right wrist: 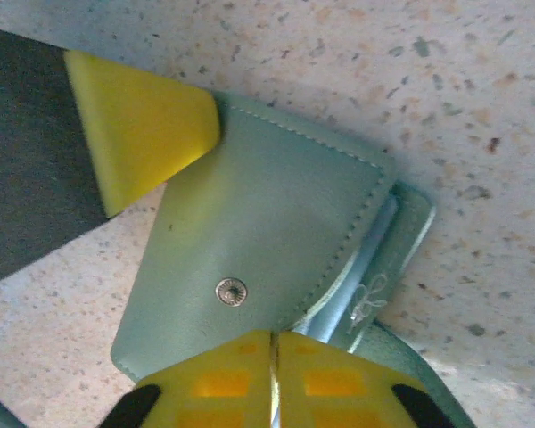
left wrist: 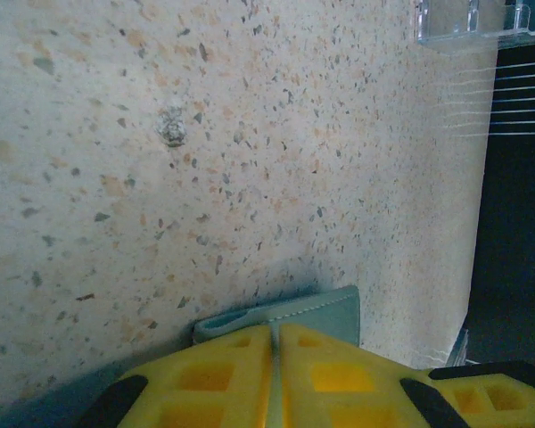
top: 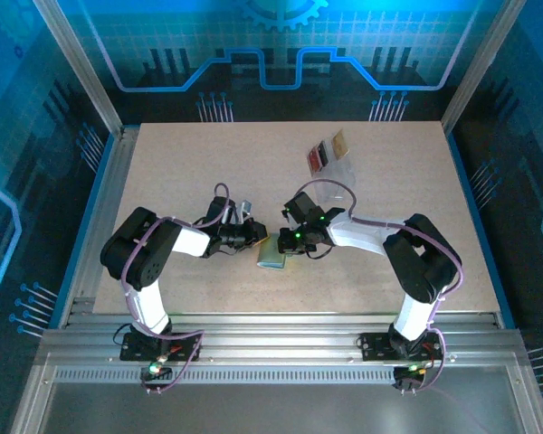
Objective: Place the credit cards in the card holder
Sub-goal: Open the card holder at the center of the table.
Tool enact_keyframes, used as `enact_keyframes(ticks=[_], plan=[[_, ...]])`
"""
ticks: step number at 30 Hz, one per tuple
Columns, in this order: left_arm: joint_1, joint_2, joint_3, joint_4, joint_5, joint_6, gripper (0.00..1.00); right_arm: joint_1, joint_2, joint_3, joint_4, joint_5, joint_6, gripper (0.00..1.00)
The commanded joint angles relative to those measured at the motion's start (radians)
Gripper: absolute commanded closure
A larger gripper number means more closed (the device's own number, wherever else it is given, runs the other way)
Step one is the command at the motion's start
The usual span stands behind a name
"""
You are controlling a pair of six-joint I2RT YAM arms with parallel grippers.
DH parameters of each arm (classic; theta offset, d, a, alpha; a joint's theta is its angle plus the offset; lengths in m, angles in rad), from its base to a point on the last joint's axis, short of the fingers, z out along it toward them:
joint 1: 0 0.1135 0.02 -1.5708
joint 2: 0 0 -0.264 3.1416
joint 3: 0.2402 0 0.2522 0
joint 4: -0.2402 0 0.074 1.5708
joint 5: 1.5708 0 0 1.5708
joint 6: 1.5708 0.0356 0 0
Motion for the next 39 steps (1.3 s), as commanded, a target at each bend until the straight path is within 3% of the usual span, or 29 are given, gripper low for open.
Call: enact_keyframes(ticks=[1, 5, 9, 17, 24, 28, 32, 39], plan=[[-0.042, 0.045, -0.036, -0.12, -0.012, -0.014, 0.88, 0.01, -0.01, -0.001, 0.18, -0.106, 0.024, 0.82], [-0.044, 0.052, -0.049, -0.096, -0.016, -0.027, 0.88, -0.012, 0.004, -0.028, 0.244, -0.132, 0.076, 0.71], [-0.045, 0.055, -0.053, -0.087, -0.019, -0.031, 0.88, -0.019, 0.022, -0.042, 0.287, -0.141, 0.123, 0.7], [-0.053, 0.066, -0.071, -0.049, -0.022, -0.051, 0.88, -0.028, 0.045, -0.055, 0.271, -0.072, 0.194, 0.82], [-0.057, 0.068, -0.106, -0.015, -0.043, -0.069, 0.9, -0.031, 0.028, -0.079, 0.231, 0.005, 0.236, 0.83], [-0.065, 0.064, -0.128, 0.008, -0.043, -0.075, 0.9, -0.033, 0.011, -0.097, 0.258, 0.005, 0.235, 1.0], [-0.065, 0.038, -0.137, 0.01, -0.022, -0.079, 0.86, -0.039, -0.043, -0.1, 0.228, 0.024, 0.185, 1.0], [-0.065, -0.107, -0.141, -0.089, 0.014, -0.032, 0.68, -0.058, -0.202, -0.113, 0.061, 0.102, 0.057, 1.0]])
